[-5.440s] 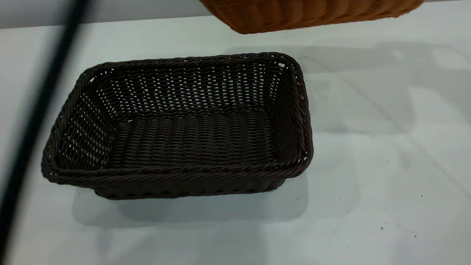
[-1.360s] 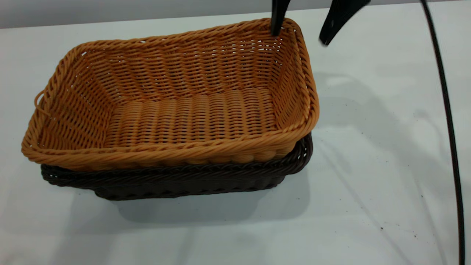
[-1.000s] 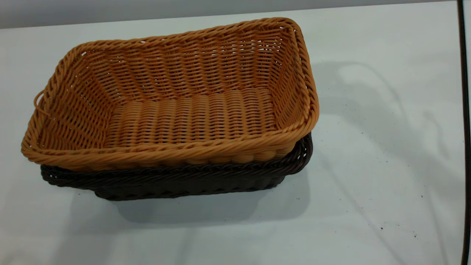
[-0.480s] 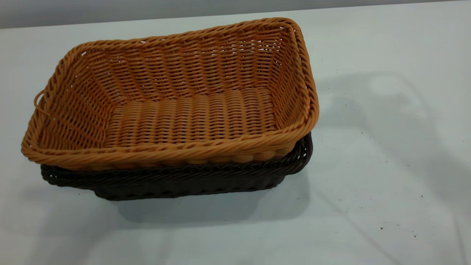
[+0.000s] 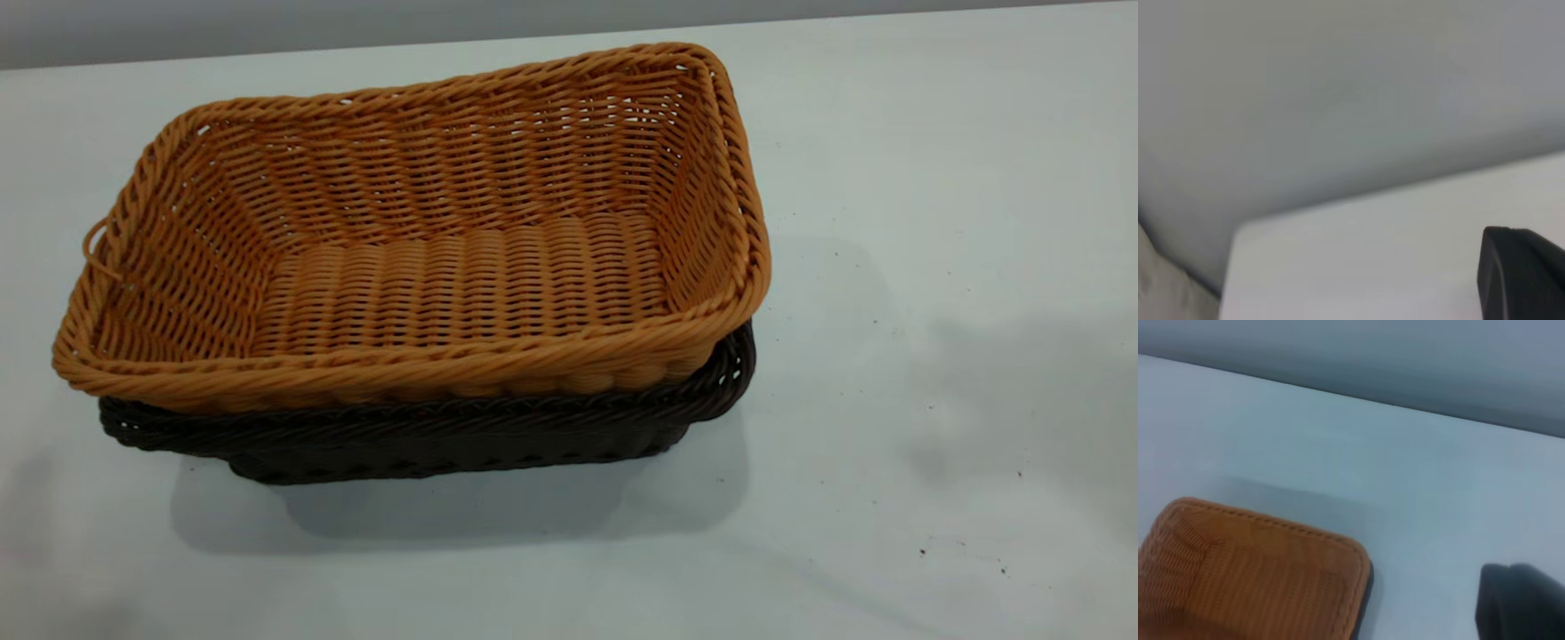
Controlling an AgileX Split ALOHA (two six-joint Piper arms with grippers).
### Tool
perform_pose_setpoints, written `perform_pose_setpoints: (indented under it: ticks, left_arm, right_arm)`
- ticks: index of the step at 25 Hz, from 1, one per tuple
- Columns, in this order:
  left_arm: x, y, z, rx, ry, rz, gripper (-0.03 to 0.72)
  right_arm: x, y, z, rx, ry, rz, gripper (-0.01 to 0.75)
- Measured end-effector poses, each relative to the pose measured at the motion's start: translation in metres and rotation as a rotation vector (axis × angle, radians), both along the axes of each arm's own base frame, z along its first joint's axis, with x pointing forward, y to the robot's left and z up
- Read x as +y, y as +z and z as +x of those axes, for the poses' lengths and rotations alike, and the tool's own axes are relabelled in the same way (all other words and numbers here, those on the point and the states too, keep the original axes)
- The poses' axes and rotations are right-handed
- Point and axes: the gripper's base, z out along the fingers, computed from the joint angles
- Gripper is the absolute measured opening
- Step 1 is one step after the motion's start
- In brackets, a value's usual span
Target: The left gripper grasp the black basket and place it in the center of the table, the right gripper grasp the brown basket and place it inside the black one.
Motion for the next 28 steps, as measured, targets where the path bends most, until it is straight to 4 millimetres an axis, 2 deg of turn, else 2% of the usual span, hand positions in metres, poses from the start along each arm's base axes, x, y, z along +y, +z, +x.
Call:
perform_pose_setpoints:
  ticks: [4,16,23,28]
  left_arm:
    - [0.017,-0.006,-0.022,0.115,-0.056,-0.051,-0.001]
    - [0.034,-0.014,-0.077,0.220,-0.476,-0.133,-0.001]
    - [0.057,-0.013,-0.100,0.140,-0.536,-0.199,-0.001]
    - [0.066,-0.021,-0.123,0.111,-0.696,-0.214,-0.001]
  right_arm:
    - [-0.014,-0.003,-0.038,-0.020,0.006,0.011,0.000]
    - [-0.051,-0.037,-0.136,-0.098,0.029,0.007,0.000]
    - [-0.068,-0.070,-0.183,-0.150,0.040,0.009,0.000]
    - [-0.076,-0.106,-0.208,-0.158,0.050,0.025,0.000]
